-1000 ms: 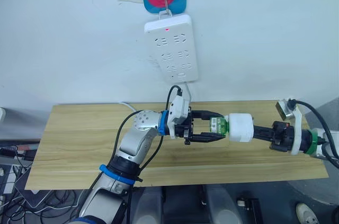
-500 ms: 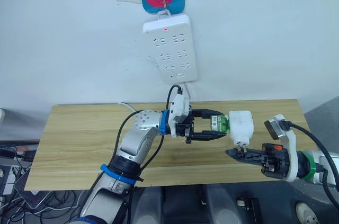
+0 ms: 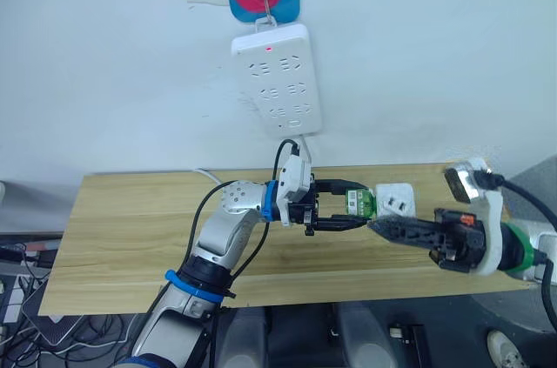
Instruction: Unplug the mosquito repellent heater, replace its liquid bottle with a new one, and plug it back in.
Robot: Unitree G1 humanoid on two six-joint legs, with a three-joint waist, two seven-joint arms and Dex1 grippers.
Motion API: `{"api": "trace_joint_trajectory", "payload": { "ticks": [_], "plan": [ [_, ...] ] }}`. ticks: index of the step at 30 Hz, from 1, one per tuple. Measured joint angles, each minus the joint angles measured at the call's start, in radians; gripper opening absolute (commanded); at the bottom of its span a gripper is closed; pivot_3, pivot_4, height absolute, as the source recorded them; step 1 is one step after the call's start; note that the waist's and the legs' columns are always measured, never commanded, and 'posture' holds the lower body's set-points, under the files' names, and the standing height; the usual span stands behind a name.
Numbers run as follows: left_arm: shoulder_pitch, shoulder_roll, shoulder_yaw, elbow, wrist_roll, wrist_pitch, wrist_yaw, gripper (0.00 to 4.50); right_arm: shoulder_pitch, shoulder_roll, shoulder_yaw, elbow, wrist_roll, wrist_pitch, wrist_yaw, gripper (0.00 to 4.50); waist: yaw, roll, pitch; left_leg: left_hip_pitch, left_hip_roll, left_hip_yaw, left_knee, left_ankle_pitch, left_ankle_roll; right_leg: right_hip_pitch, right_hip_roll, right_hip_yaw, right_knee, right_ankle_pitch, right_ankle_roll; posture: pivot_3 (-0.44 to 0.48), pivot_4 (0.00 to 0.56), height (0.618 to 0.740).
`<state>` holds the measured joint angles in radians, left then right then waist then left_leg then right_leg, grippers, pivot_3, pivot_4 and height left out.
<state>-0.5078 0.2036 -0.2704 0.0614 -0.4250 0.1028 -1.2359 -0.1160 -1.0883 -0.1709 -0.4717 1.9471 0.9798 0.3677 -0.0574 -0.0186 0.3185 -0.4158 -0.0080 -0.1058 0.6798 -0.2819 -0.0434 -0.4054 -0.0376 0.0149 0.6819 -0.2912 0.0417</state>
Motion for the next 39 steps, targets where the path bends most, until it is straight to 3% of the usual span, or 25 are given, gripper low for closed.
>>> {"api": "trace_joint_trajectory", "payload": {
  "ticks": [13, 32, 35, 39],
  "plan": [
    [0.002, 0.009, -0.001, 0.028, 0.011, -0.003, -0.006, 2.29, -0.34, 0.04, 0.068, 0.259, 0.012, 0.185, -0.095, 0.07, 0.0, 0.0, 0.0, -0.001, 0.0, 0.0, 0.0, 0.0, 0.0, 0.0, -0.001, 0.0, 0.0, 0.0, 0.0, -0.101, 0.323, 0.74],
    [0.006, 0.008, 0.001, 0.028, 0.011, 0.046, -0.008, 2.29, -0.353, 0.109, 0.088, 0.295, 0.031, 0.165, -0.331, 0.07, 0.0, 0.0, 0.0, -0.001, 0.0, 0.0, 0.0, 0.0, 0.0, 0.0, -0.001, 0.0, 0.0, 0.0, 0.0, -0.094, 0.326, 0.74],
    [0.006, 0.006, 0.002, 0.026, 0.008, 0.049, -0.005, 2.29, -0.353, 0.118, 0.079, 0.296, 0.029, 0.168, -0.311, 0.07, 0.0, 0.0, 0.0, -0.001, 0.0, 0.0, 0.0, 0.0, 0.0, 0.0, -0.001, 0.0, 0.0, 0.0, 0.0, -0.089, 0.323, 0.74],
    [0.004, -0.003, 0.003, 0.014, -0.007, 0.052, 0.001, 2.29, -0.354, 0.075, 0.031, 0.275, 0.014, 0.23, -0.146, 0.23, 0.001, 0.0, 0.0, -0.001, 0.0, 0.0, -0.001, 0.0, 0.0, 0.0, -0.001, 0.0, -0.001, 0.0, 0.0, -0.092, 0.321, 0.74]
  ]
}}
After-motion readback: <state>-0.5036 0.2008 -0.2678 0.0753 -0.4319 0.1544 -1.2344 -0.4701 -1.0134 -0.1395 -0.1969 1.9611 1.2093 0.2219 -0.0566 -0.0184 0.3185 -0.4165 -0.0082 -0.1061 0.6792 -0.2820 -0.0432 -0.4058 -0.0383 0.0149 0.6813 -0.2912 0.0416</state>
